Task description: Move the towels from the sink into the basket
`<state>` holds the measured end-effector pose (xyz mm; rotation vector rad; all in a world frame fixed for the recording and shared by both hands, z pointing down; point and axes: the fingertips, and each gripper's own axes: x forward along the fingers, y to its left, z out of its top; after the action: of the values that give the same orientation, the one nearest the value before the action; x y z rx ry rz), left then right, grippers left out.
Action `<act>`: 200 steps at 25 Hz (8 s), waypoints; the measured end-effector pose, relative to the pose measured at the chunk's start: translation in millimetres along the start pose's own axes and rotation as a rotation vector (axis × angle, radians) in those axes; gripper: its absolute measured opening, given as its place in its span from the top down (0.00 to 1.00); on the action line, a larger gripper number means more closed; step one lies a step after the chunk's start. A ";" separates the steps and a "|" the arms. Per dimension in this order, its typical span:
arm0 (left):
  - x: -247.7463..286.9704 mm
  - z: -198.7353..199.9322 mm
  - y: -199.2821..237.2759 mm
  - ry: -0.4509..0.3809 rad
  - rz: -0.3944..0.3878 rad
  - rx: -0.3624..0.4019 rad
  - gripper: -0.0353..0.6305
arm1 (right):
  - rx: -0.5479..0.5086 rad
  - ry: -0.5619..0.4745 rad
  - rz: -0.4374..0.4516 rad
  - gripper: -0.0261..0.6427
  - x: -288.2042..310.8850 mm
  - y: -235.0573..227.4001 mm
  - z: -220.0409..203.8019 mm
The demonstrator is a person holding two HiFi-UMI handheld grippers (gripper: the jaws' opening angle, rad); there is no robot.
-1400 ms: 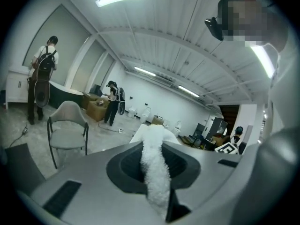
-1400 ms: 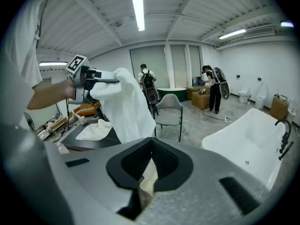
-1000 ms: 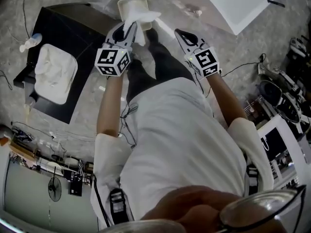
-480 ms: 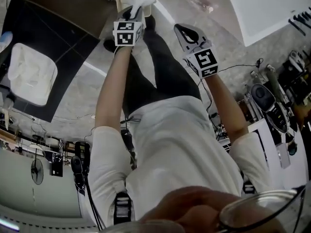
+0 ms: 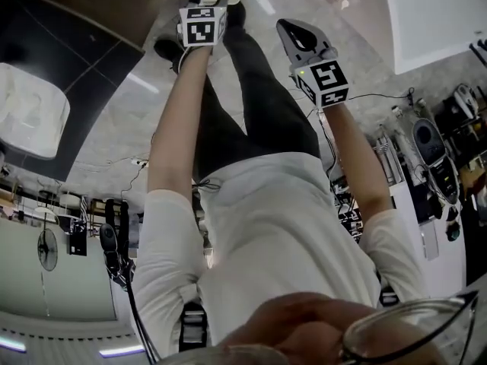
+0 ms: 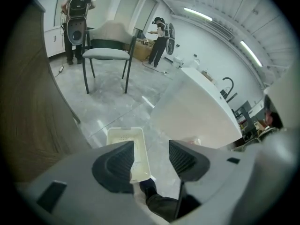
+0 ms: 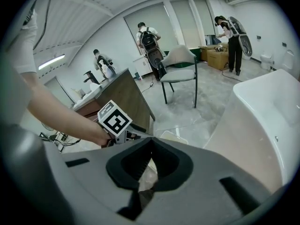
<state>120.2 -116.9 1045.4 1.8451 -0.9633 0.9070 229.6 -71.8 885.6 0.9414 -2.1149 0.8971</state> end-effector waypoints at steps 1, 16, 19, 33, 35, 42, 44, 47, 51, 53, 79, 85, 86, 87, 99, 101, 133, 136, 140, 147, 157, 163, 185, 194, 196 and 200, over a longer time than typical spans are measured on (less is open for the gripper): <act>-3.7 -1.5 -4.8 0.004 -0.005 0.001 0.61 | -0.002 -0.001 -0.001 0.97 -3.0 -1.3 1.6; -167.5 45.5 -50.0 -0.112 -0.031 0.005 0.72 | -0.140 -0.068 -0.038 0.97 -83.8 48.3 91.0; -204.9 48.4 -53.9 -0.135 -0.026 0.018 0.76 | -0.151 -0.087 -0.036 0.97 -103.3 70.8 112.1; -410.0 54.7 -102.2 -0.316 -0.116 0.074 0.90 | -0.215 -0.191 0.037 0.97 -188.0 199.1 183.7; -442.7 61.5 -103.9 -0.369 -0.122 0.070 0.90 | -0.233 -0.218 0.040 0.97 -199.1 212.8 196.5; -562.7 85.2 -92.1 -0.579 -0.086 0.059 0.90 | -0.308 -0.327 0.078 0.97 -242.6 264.5 246.5; -594.0 88.6 -86.6 -0.634 -0.063 0.060 0.90 | -0.345 -0.360 0.094 0.97 -254.5 279.6 260.4; -636.3 87.3 -75.9 -0.702 -0.023 0.056 0.90 | -0.391 -0.407 0.101 0.97 -268.0 299.7 278.2; -681.0 82.6 -59.0 -0.772 0.050 0.063 0.90 | -0.409 -0.468 0.105 0.97 -276.0 316.2 297.8; -700.0 80.2 -52.7 -0.813 0.081 0.066 0.90 | -0.412 -0.494 0.109 0.97 -278.9 322.6 304.3; -713.6 43.6 17.6 -0.807 0.179 -0.016 0.91 | -0.480 -0.514 0.135 0.97 -252.5 372.7 329.9; -695.1 15.8 57.7 -0.709 0.235 -0.029 0.91 | -0.472 -0.474 0.130 0.97 -233.3 384.0 324.9; -693.1 13.6 66.3 -0.691 0.243 -0.028 0.91 | -0.471 -0.465 0.129 0.97 -229.1 385.6 324.3; -692.0 12.6 75.0 -0.670 0.251 -0.028 0.91 | -0.470 -0.455 0.128 0.97 -224.3 387.2 323.5; -582.7 -28.9 221.9 -0.309 0.281 0.138 0.68 | -0.383 -0.280 0.071 0.97 -152.6 389.0 267.0; -554.7 -34.5 246.9 -0.249 0.277 0.188 0.64 | -0.359 -0.258 0.050 0.97 -145.7 388.8 256.7; -477.9 -87.8 293.2 0.089 0.355 0.379 0.82 | -0.246 -0.251 -0.087 0.97 -171.4 360.7 207.0; -509.7 -78.2 279.0 0.029 0.399 0.339 0.82 | -0.243 -0.276 -0.073 0.97 -181.0 352.4 215.5; -558.5 -54.6 259.5 -0.106 0.453 0.257 0.82 | -0.241 -0.305 -0.060 0.97 -196.8 341.6 224.0; -655.1 -15.7 223.0 -0.351 0.512 0.091 0.82 | -0.276 -0.345 -0.027 0.97 -217.0 335.7 233.2; -787.2 35.9 150.3 -0.693 0.545 0.037 0.82 | -0.362 -0.427 0.056 0.97 -240.5 352.1 278.8; -823.5 33.1 109.5 -0.817 0.478 0.018 0.82 | -0.451 -0.469 0.104 0.97 -242.7 377.2 300.1; -844.9 60.4 56.9 -0.918 0.333 0.048 0.82 | -0.517 -0.499 0.151 0.97 -247.5 396.6 330.4; -784.6 113.2 19.4 -0.837 0.180 0.175 0.82 | -0.385 -0.520 0.015 0.97 -266.7 328.7 312.4; -765.5 126.1 4.3 -0.811 0.139 0.204 0.82 | -0.351 -0.521 -0.023 0.97 -274.7 309.3 304.6; -727.5 149.9 -32.2 -0.761 0.055 0.256 0.82 | -0.286 -0.527 -0.096 0.97 -295.4 274.3 286.5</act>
<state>-141.7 -50.6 352.8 2.4628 -1.3965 0.3449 88.7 -51.1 412.1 1.2064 -2.5180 0.2975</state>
